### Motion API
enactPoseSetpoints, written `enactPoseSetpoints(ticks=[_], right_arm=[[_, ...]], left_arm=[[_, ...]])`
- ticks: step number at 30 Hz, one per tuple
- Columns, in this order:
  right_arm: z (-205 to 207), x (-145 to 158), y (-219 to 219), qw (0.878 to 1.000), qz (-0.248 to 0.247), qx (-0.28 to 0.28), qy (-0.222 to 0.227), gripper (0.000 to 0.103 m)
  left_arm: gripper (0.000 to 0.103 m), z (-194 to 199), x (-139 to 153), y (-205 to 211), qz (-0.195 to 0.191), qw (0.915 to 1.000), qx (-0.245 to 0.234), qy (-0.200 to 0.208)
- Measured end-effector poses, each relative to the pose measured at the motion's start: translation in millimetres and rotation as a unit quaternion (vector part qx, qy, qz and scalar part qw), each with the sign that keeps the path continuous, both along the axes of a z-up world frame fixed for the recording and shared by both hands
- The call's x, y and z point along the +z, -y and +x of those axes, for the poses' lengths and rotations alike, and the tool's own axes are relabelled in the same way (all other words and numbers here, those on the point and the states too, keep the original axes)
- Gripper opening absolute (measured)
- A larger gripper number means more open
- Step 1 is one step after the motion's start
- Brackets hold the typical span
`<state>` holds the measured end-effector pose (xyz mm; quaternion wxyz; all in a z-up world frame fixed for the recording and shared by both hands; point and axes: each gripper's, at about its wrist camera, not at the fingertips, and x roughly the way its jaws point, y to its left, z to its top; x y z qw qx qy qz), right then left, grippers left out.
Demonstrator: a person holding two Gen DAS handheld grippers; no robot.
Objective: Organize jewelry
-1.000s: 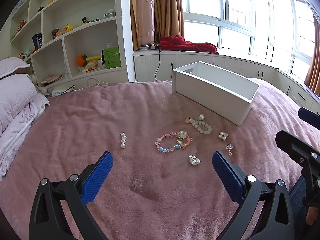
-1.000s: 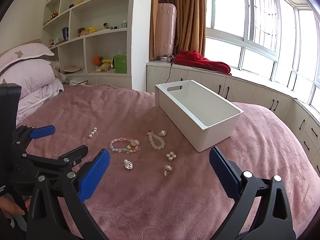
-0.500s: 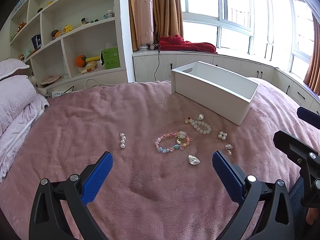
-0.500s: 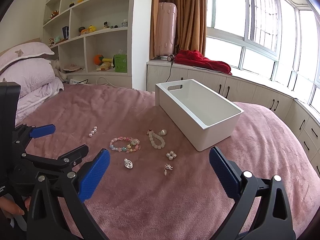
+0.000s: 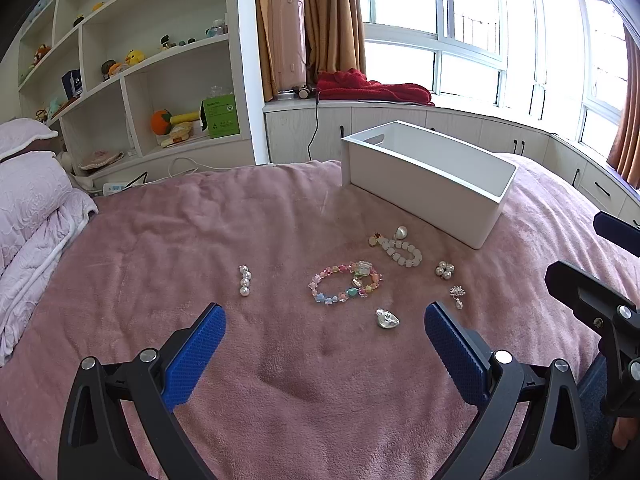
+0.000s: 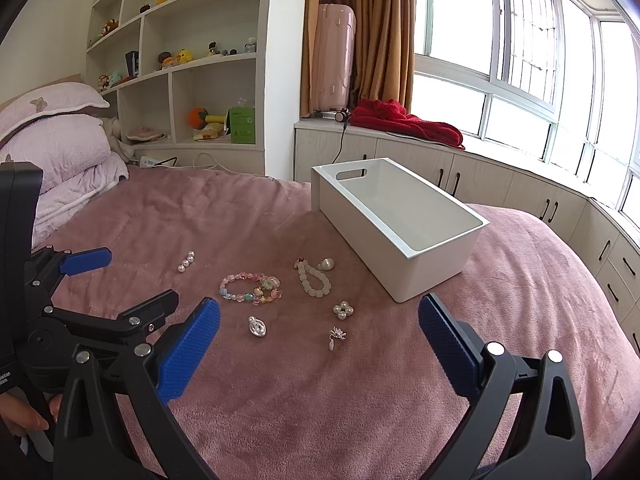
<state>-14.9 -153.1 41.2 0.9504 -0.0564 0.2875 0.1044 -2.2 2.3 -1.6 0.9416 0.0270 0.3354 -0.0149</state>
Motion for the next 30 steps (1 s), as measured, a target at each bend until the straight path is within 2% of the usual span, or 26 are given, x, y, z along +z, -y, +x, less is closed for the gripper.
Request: enactPoseSetpoints(ticks=[3,6,12,16,23,30], right_arm=[[3.2,-2.1,-0.1,1.000,0.003,0.003,-0.011,0.098],[13.8,-4.3,3.3,0.999,0.017,0.007,-0.041,0.098],[52.0,-5.0,23.4,0.992,0.067,-0.009,-0.104,0.098],[81.3,-4.8,32.3,0.989,0.063,-0.021,-0.132,0.098],[132.5,-1.1,23.9,0.984,0.067,0.016,-0.163,0.098],[177.6,-9.6,4.8,0.980,0.052,0.048,-0.188,0.089]], left_arm=[[0.101,0.6,-0.6,0.6,-0.002,1.0000,-0.003,-0.001],[0.101,4.3,-1.1,3.9,0.003,1.0000,-0.009,-0.002],[0.101,27.2,-0.3,6.7,0.041,0.9988,-0.021,-0.018],[0.101,46.9,0.9,-2.2,0.030,0.9987,-0.024,-0.032],[0.101,94.3,-1.7,-21.7,-0.006,0.9975,-0.031,-0.064],[0.101,132.1,-10.2,-36.6,-0.011,0.9962,-0.028,-0.082]])
